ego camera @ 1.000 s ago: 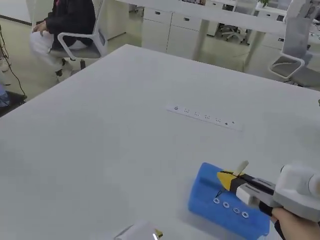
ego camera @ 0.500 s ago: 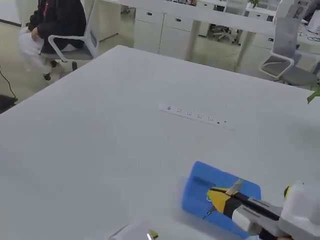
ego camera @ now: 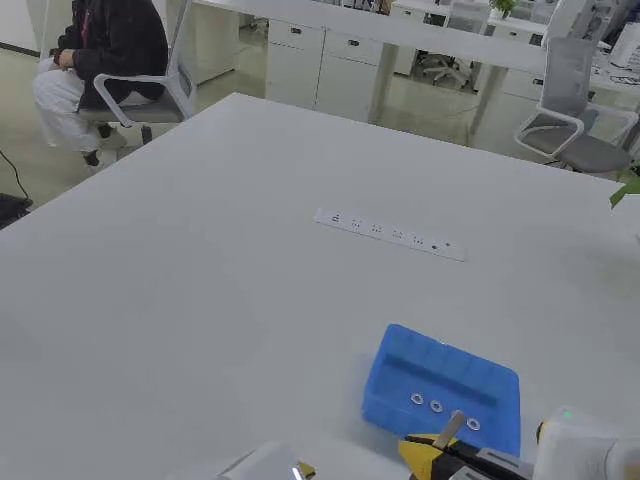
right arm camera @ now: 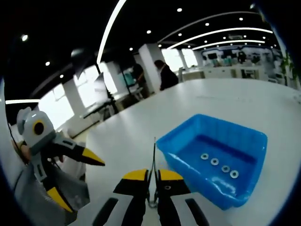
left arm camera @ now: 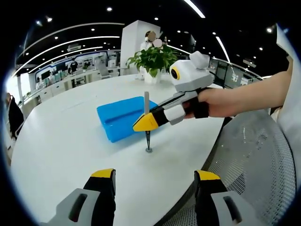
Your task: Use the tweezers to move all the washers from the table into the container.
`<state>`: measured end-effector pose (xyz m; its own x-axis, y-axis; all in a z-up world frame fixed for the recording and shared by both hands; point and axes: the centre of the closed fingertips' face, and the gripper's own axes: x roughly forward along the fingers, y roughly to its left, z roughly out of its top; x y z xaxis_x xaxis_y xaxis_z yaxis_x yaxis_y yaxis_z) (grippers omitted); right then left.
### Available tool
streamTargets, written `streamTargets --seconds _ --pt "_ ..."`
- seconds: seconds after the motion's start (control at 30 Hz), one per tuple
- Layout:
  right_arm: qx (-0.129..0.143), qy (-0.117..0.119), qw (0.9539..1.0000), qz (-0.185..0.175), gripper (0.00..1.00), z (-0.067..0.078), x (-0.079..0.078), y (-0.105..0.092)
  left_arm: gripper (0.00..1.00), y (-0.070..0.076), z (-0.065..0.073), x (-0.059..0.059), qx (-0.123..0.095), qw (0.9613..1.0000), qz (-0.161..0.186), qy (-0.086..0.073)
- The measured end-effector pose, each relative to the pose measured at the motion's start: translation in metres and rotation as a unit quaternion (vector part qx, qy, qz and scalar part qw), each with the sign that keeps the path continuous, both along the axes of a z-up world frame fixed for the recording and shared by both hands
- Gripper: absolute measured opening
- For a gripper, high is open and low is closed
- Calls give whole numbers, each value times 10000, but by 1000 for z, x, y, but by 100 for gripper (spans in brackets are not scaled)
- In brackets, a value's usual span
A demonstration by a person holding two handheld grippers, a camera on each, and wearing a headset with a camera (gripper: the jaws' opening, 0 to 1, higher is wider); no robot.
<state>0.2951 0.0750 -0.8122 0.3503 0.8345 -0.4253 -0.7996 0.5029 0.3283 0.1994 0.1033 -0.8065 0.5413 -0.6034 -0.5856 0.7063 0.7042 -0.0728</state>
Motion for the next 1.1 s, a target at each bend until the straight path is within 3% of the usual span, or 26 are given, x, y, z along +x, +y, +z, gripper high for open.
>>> streamTargets --seconds 0.3,0.47,0.57,0.6,0.93,1.1 --pt "-72 -110 9997 220 5 -1 -7 3 68 0 0 0 -8 10000 -11 -3" --pt "-413 -606 9945 753 5 -2 -24 10 67 0 0 0 -9 10000 -2 -6" --pt "-838 -1065 9856 1015 6 -8 -33 9 67 0 0 0 -6 10000 -7 0" --pt "-871 -1177 9847 946 5 -7 -32 8 67 0 0 0 0 10000 -17 2" --pt "-1151 -1355 9791 983 3 -8 -33 10 68 -1 -1 -1 46 9999 -95 1" --pt "-1117 -1040 9848 832 3 -8 -25 11 68 0 -1 -1 20 10000 -70 5"
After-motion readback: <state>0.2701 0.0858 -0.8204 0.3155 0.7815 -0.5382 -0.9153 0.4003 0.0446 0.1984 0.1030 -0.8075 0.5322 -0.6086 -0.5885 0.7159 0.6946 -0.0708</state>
